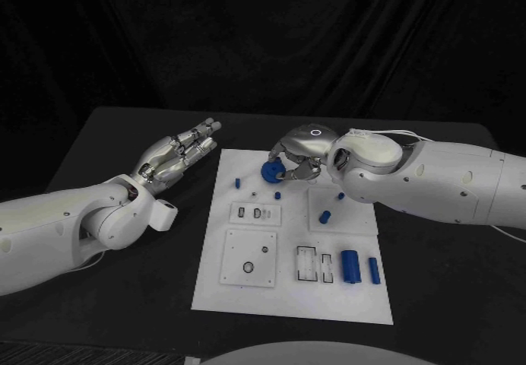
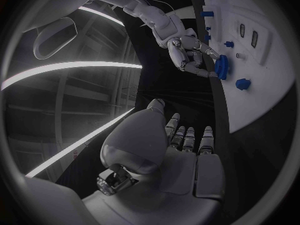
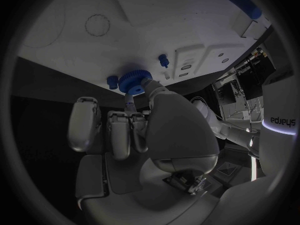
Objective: Assemble the parts on the task board
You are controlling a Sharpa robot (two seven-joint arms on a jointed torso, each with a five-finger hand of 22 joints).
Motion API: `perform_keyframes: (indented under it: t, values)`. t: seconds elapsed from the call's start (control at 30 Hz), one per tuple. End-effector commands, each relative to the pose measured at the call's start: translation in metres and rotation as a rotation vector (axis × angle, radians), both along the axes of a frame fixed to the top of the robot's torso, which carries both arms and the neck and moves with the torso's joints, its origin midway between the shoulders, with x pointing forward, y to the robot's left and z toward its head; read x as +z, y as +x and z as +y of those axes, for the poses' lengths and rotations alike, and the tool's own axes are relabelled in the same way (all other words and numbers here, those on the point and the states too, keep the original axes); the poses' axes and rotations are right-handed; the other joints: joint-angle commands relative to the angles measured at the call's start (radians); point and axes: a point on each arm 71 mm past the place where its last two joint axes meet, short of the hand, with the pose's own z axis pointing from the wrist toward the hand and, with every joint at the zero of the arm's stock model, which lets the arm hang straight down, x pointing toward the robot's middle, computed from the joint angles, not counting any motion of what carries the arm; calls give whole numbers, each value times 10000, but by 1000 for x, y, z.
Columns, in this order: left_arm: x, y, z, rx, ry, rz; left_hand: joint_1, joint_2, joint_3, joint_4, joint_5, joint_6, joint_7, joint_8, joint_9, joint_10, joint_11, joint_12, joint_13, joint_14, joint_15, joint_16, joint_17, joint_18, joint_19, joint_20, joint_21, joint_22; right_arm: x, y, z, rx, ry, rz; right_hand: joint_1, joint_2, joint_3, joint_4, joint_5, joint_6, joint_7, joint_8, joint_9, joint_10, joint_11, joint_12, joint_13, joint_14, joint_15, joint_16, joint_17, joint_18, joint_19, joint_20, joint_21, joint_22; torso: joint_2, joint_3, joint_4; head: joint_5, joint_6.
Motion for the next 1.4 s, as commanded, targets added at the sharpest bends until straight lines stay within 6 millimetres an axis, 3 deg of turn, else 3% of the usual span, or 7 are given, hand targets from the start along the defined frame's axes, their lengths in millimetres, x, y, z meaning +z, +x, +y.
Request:
perform_keyframes:
  t: [0.03, 0.43, 0.83, 0.97, 1.13, 1.23, 1.4]
  values:
    - [1, 0, -2, -148, -79, -41, 93, -25, 33, -20, 44, 61, 34, 51, 11, 16, 38, -12, 10, -4, 65, -37, -12, 183, -11, 83, -33, -16, -3, 0, -1, -203, -203, 130, -92, -72, 97, -20, -58, -514, 15, -44, -326, 1042, 61, 26, 2629, 1047, 60, 26, 2635, -69, -59, 62, -111, 1803, -7, -3, 12, -8, 17]
    - [0, 0, -3, -208, -73, 17, 111, -5, 64, -33, 52, 92, 61, 63, 15, 15, 63, -15, 10, -4, 83, -37, -12, 184, -11, 99, -33, -16, -5, 1, -2, -370, -386, 275, -55, 4, 312, -126, 106, -1185, -32, -38, -898, 1028, 35, 5, 2615, 1047, 54, 26, 2635, -5, -225, 63, -443, 1719, -6, -2, 9, -21, -14]
    - [0, 0, -1, -189, -63, 28, 117, 2, 78, -39, 51, 88, 76, 64, 14, 12, 76, -23, 8, -4, 95, -37, -12, 184, -11, 108, -33, -16, 0, -1, -12, -409, 83, -89, -52, 27, 360, -156, 33, -1199, -49, 19, -1019, 1038, 18, 20, 2625, 1047, 43, 26, 2635, -8, -219, 58, -427, 1725, -23, 0, -15, 10, 13]
    - [0, -1, 2, -97, -39, 13, 119, 1, 81, -41, 52, 112, 79, 70, 17, 14, 78, -14, 10, -4, 104, -37, -12, 185, -11, 110, -33, -16, 19, -6, -28, -549, 381, -500, -264, 3, 294, -4, -633, -706, -33, 161, -1120, 1042, 27, 26, 2629, 1047, 45, 26, 2635, -30, -163, 55, -327, 1752, -15, -13, -18, 89, 50]
    - [1, -2, 3, -35, -27, 1, 118, -6, 80, -43, 53, 122, 81, 73, 18, 15, 79, -7, 12, -4, 113, -37, -12, 185, -11, 114, -33, -16, 51, -18, -54, -829, 510, -886, -465, -31, 127, 179, -1306, -459, -45, 203, -1187, 1042, 30, 26, 2629, 1047, 50, 26, 2635, -56, -96, 60, -198, 1788, -4, -11, -1, 15, -7]
    - [1, -2, 4, -8, -19, -7, 117, -12, 79, -43, 51, 106, 82, 71, 17, 14, 82, -14, 10, -4, 120, -37, -12, 186, -11, 117, -33, -16, 62, -26, -73, -1114, 595, -1030, -430, -44, 36, 185, -1071, 124, -162, 486, -1004, 1042, -79, 26, 2629, 1047, -66, 26, 2635, -252, 363, -45, 821, 2058, -34, -10, -50, 53, -25]
    - [1, -2, 3, -20, -33, -27, 115, -16, 79, -43, 50, 109, 81, 72, 17, 14, 84, -12, 11, -4, 124, -37, -12, 186, -11, 118, -33, -16, 65, -35, -105, -1695, 775, -784, -311, -106, 12, 151, -600, 264, -204, 646, -851, 1042, -121, 26, 2629, 1047, -101, 26, 2635, -248, 358, -87, 822, 2048, -44, -8, -62, 23, 63]
